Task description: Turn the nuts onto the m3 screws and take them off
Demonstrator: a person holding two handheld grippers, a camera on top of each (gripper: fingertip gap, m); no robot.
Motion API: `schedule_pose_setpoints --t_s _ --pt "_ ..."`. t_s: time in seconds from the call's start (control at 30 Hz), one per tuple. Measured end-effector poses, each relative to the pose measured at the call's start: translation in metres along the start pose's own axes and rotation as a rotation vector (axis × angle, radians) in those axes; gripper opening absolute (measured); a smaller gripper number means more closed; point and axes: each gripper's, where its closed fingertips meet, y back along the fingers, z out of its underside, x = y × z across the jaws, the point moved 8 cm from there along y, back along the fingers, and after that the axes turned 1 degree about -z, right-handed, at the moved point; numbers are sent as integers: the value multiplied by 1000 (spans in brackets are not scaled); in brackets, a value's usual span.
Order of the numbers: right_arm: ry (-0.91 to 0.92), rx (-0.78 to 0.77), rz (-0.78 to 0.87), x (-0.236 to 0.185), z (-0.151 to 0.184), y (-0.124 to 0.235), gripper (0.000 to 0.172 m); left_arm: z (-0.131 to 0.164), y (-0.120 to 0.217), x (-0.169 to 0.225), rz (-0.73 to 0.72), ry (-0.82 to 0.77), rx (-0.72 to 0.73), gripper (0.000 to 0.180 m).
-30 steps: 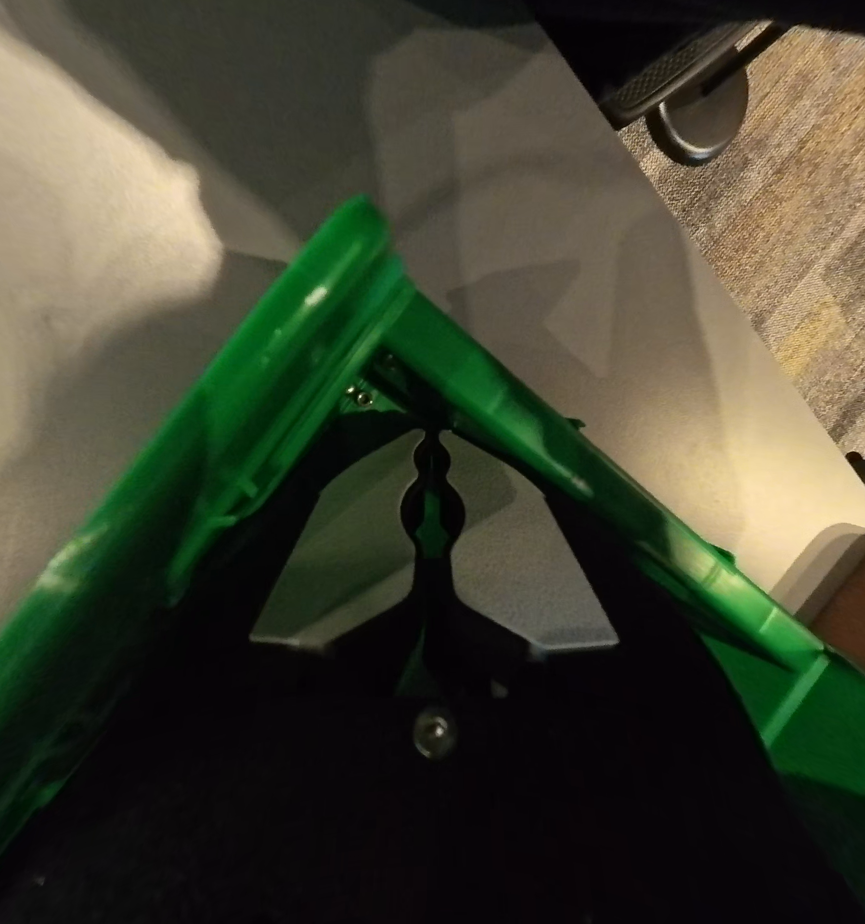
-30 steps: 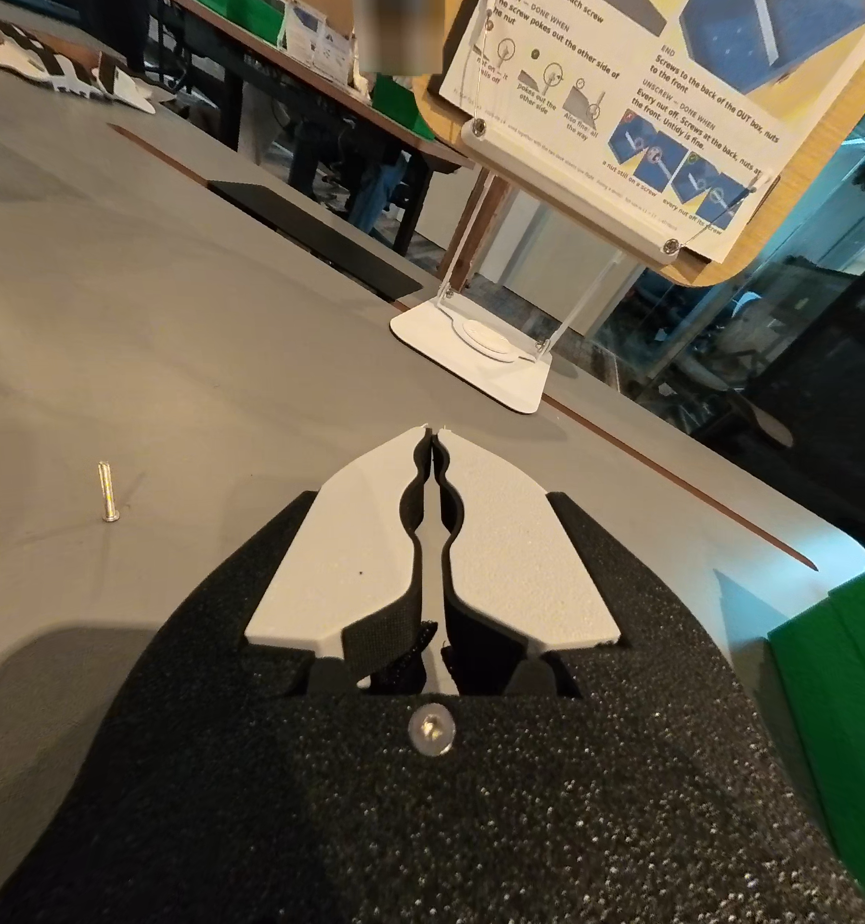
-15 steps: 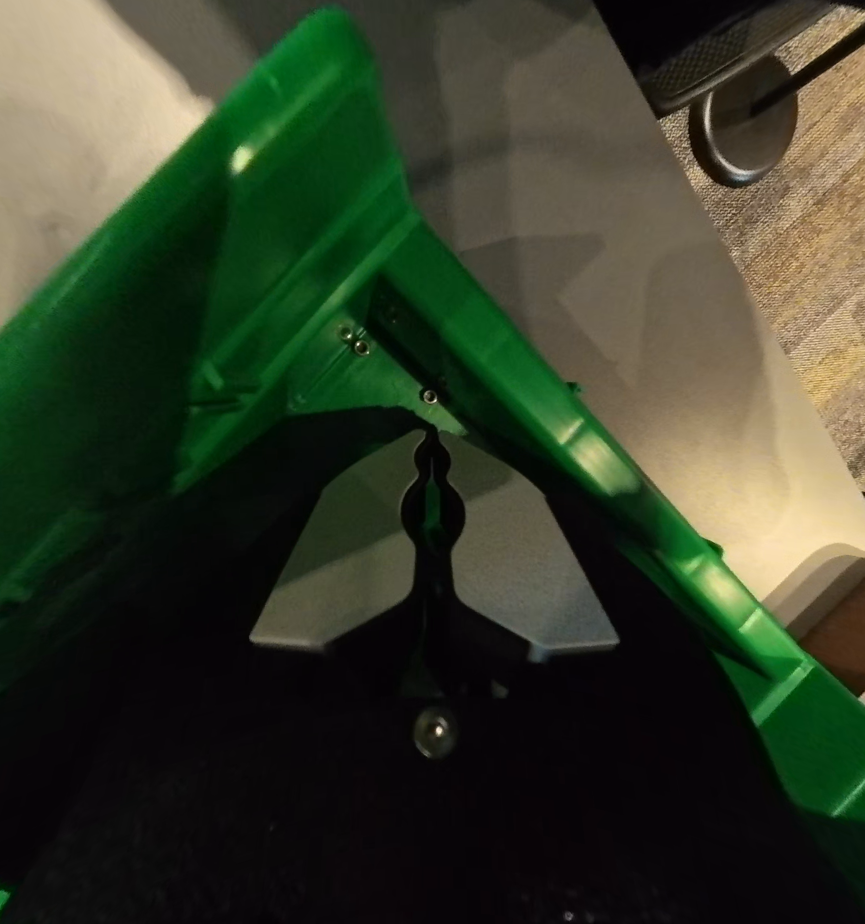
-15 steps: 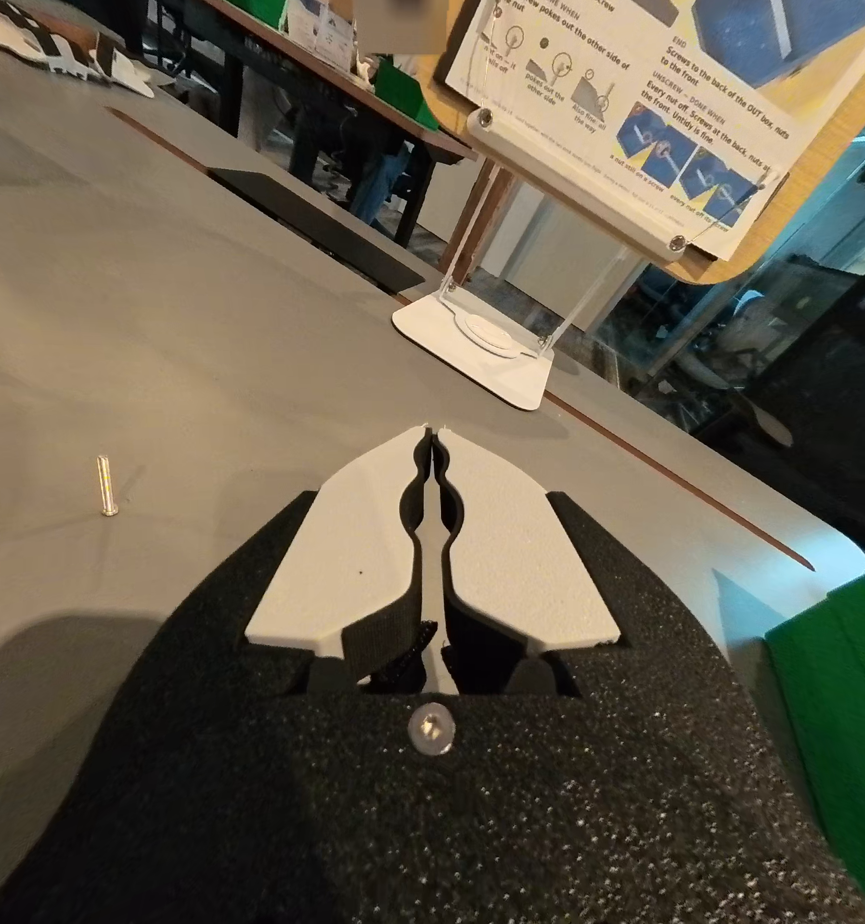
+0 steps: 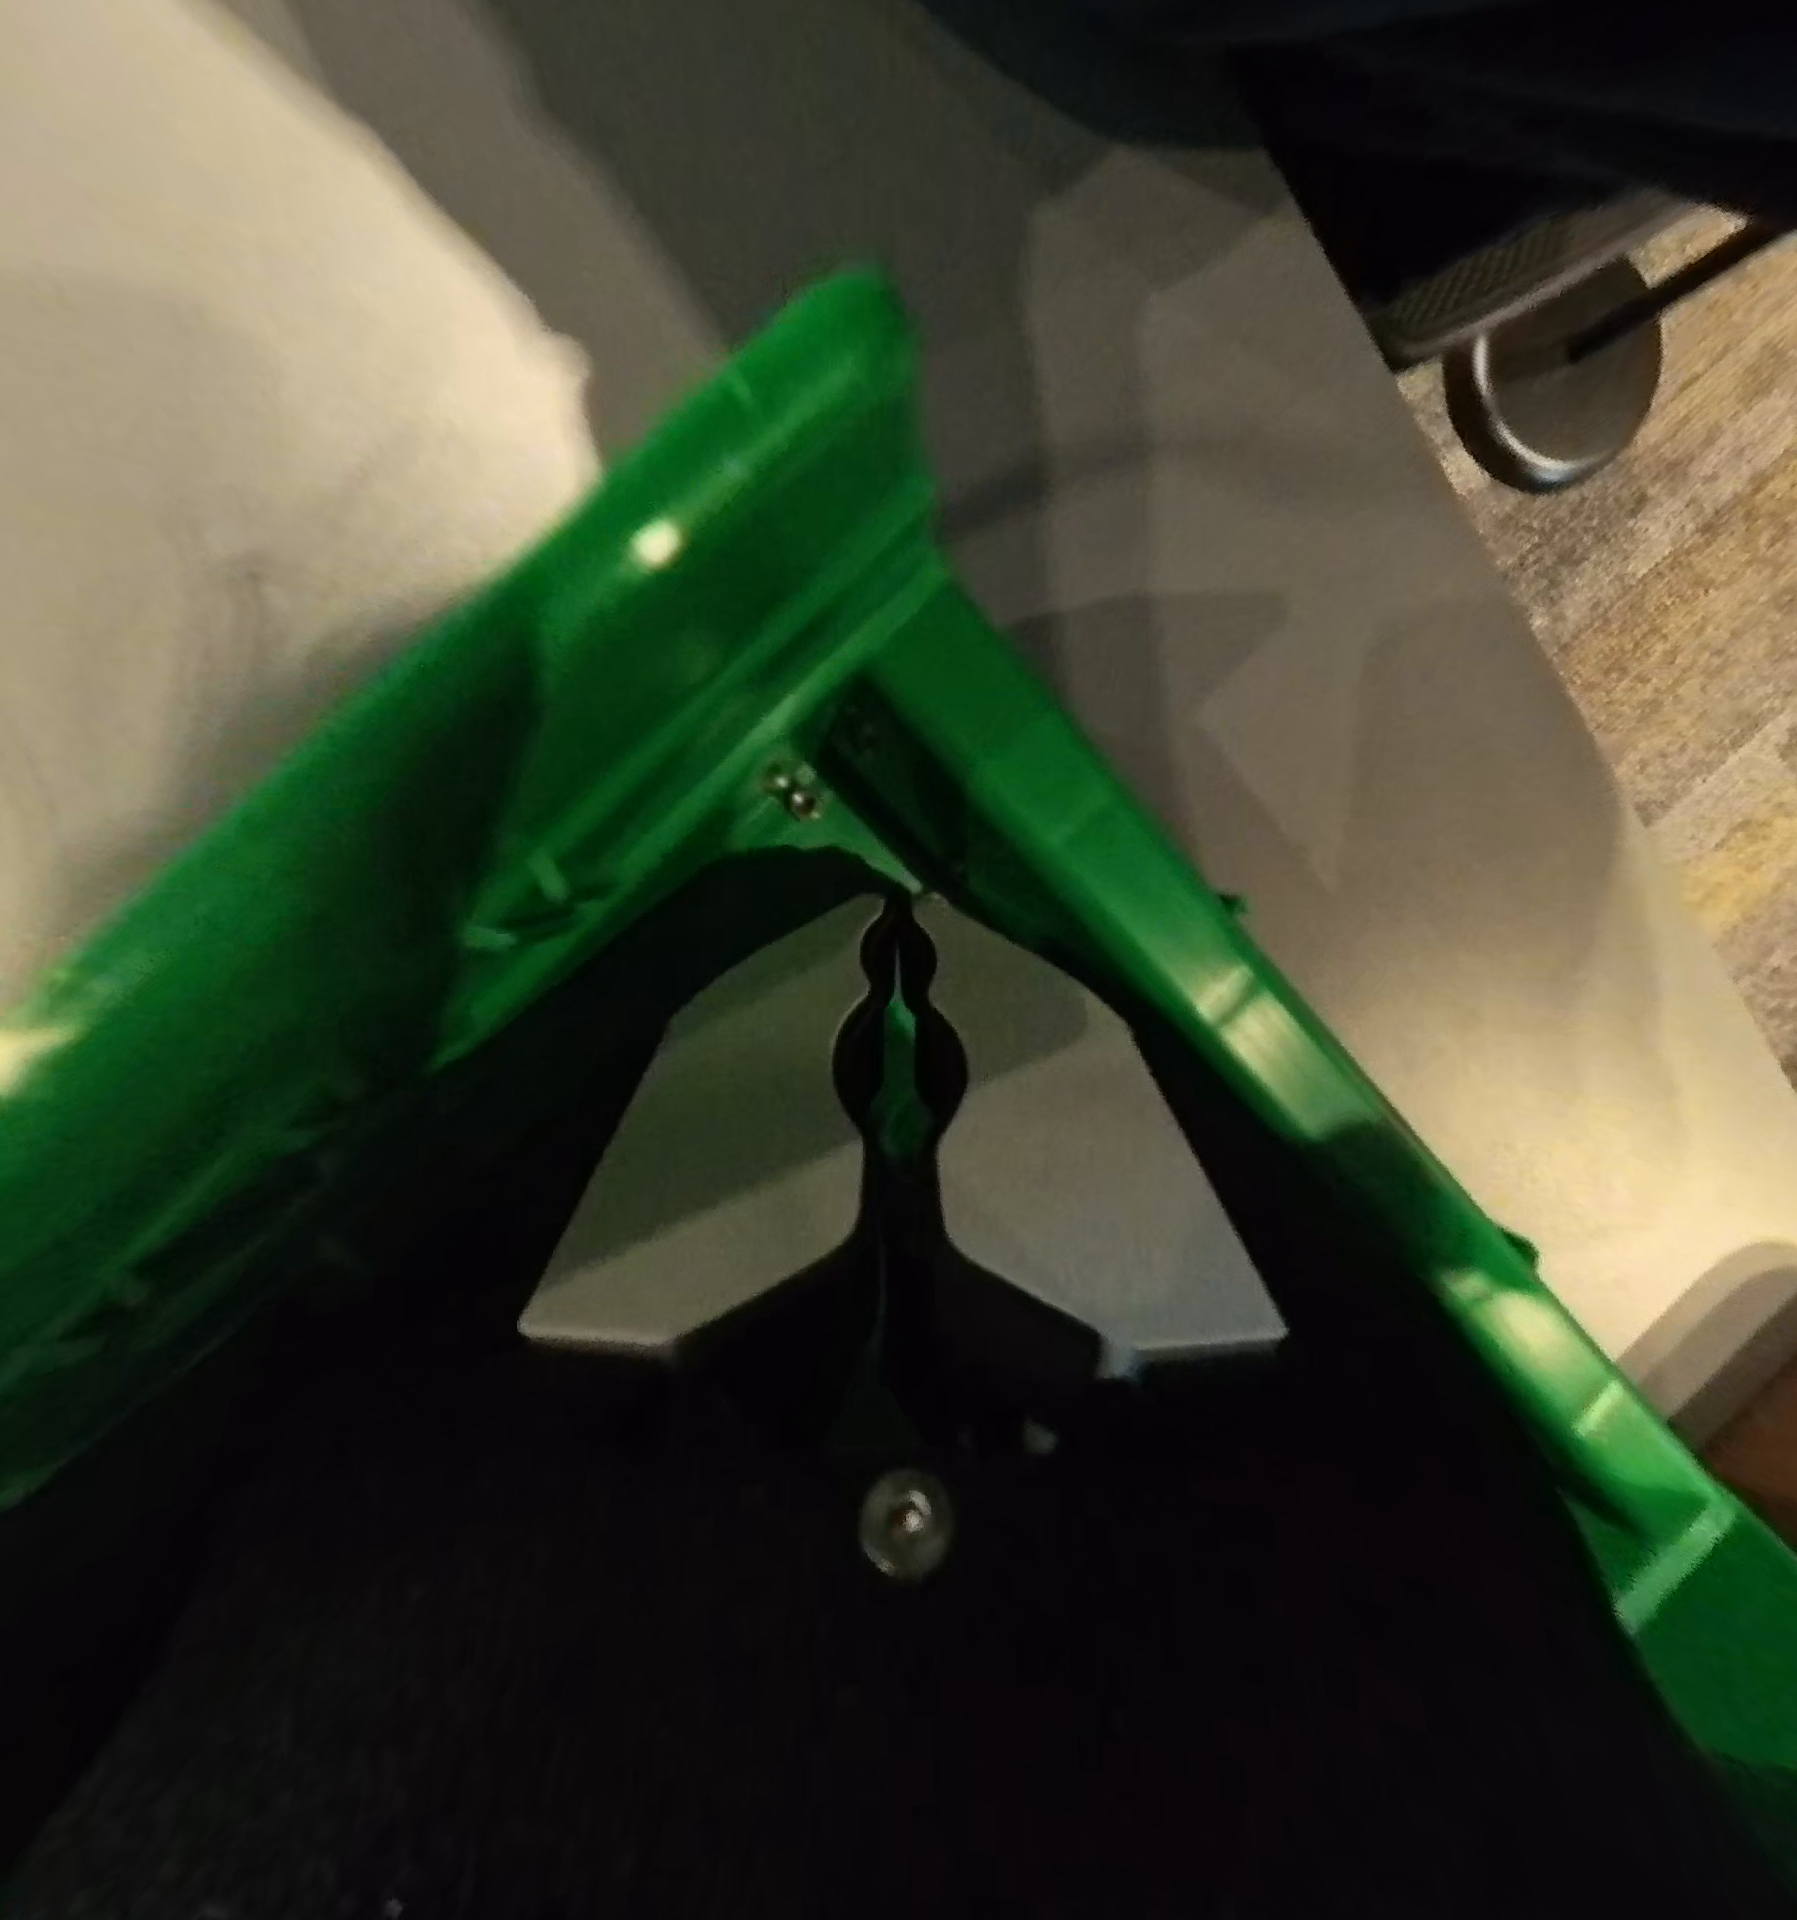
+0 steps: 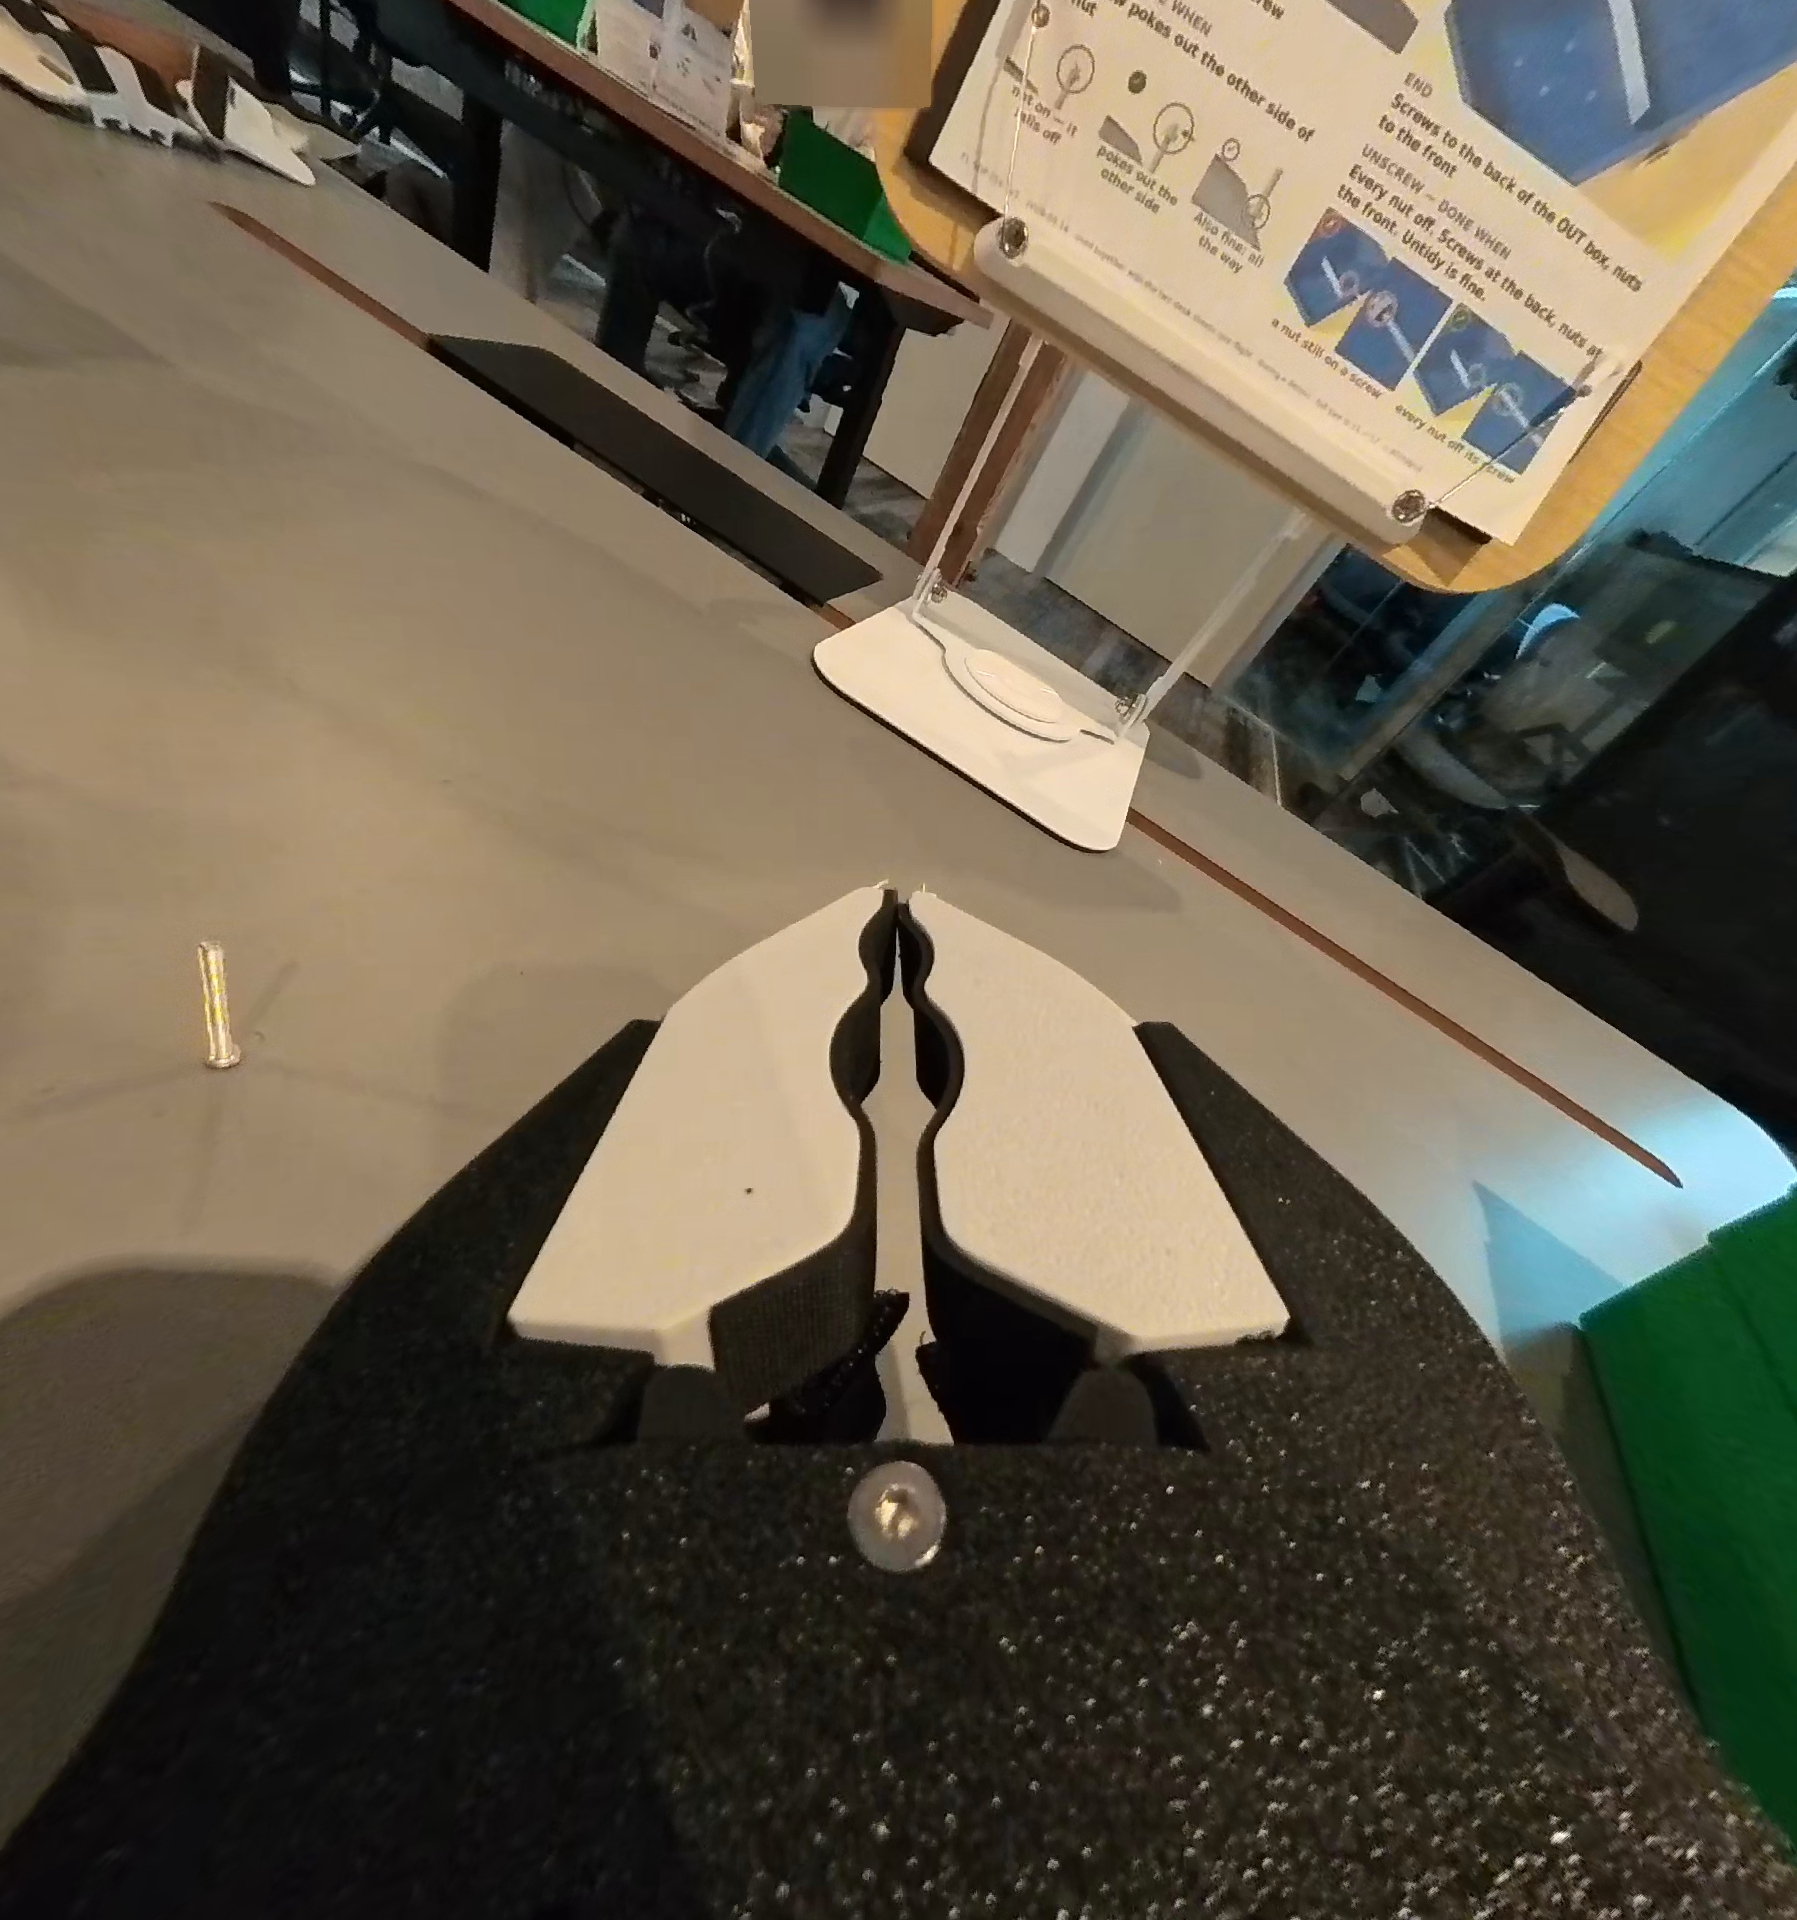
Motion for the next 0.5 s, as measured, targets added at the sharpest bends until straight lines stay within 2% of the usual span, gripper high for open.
schedule_pose_setpoints --t_s 0.23,0.4,0.5 --pt "-12 25 11 1 -1 3 0 -8 1 -21 -113 225 18 0" --pt "-27 50 14 3 -2 5 0 -15 5 -58 -296 456 16 2" --pt "-30 68 14 3 -3 6 0 -21 12 -75 -325 543 6 1"
